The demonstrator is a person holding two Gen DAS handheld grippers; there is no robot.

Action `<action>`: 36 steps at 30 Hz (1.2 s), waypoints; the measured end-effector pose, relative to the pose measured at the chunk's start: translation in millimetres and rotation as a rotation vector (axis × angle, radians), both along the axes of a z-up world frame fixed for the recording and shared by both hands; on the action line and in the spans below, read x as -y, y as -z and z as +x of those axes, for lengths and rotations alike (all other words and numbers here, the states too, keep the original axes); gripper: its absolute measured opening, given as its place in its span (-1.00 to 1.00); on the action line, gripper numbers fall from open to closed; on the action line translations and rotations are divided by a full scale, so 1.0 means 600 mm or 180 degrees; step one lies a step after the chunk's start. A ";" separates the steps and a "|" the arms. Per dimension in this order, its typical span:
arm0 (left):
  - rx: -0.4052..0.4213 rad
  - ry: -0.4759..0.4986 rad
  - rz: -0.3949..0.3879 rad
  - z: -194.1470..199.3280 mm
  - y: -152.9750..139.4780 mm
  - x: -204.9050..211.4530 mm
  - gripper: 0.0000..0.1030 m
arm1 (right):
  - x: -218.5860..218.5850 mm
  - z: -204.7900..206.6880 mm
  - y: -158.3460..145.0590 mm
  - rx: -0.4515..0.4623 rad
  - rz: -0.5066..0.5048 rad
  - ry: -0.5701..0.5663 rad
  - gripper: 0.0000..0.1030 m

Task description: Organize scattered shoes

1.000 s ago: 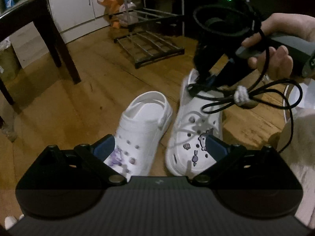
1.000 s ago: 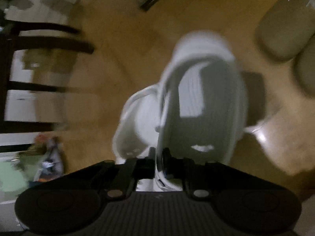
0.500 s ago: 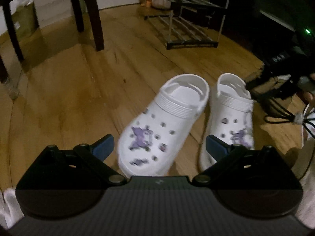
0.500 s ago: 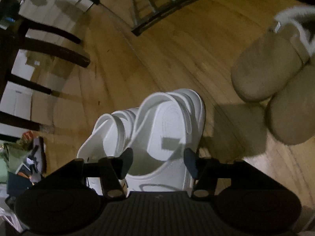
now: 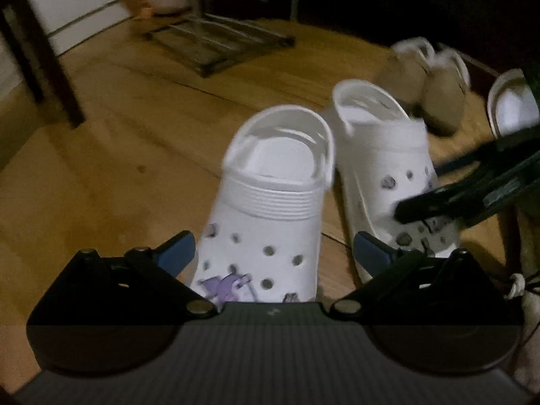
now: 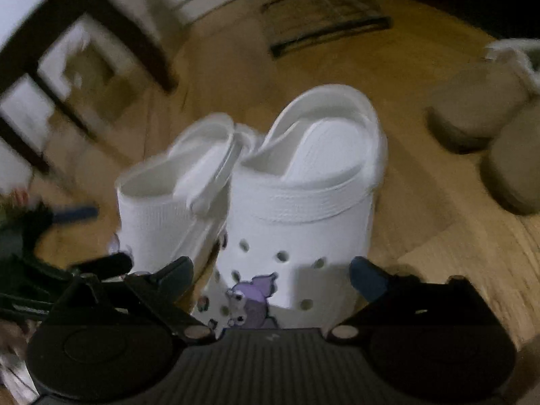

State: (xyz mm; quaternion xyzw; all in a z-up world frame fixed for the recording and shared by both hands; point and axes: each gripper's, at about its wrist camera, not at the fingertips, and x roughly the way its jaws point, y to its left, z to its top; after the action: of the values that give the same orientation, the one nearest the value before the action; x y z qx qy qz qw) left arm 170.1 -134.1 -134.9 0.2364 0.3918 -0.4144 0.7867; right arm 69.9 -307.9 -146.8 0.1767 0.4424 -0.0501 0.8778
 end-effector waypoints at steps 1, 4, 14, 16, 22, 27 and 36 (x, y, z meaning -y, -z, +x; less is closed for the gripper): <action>0.0001 -0.0002 0.0060 0.003 0.007 0.006 1.00 | -0.007 0.010 0.002 -0.0003 -0.0158 -0.0028 0.99; -0.0028 -0.0133 0.0279 0.025 0.040 0.023 1.00 | 0.003 0.034 0.005 -0.0030 -0.0146 -0.0019 1.00; -0.0463 -0.0009 -0.0201 0.026 0.044 0.065 0.92 | 0.040 -0.006 -0.010 -0.0101 0.0223 0.0624 0.63; -0.0338 0.0172 -0.0177 0.017 0.043 0.087 0.92 | 0.033 -0.036 -0.032 -0.0099 0.0209 0.1033 0.20; -0.0220 0.0553 -0.0131 0.040 0.041 0.148 0.92 | 0.007 -0.052 -0.040 -0.0093 0.0245 0.1229 0.21; -0.0165 0.0649 -0.0125 0.045 0.040 0.177 0.92 | 0.038 -0.080 -0.023 -0.0022 0.0588 0.1350 0.57; -0.0254 0.0660 -0.0122 0.043 0.045 0.160 0.91 | 0.110 -0.070 0.066 0.0156 0.1140 0.1197 0.98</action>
State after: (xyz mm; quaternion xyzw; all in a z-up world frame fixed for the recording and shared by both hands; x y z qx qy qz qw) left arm 195.9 -230.4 -161.6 0.2439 0.3882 -0.5101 0.7278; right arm 28.0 -373.8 -186.6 0.4096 0.3822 -0.1291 0.8182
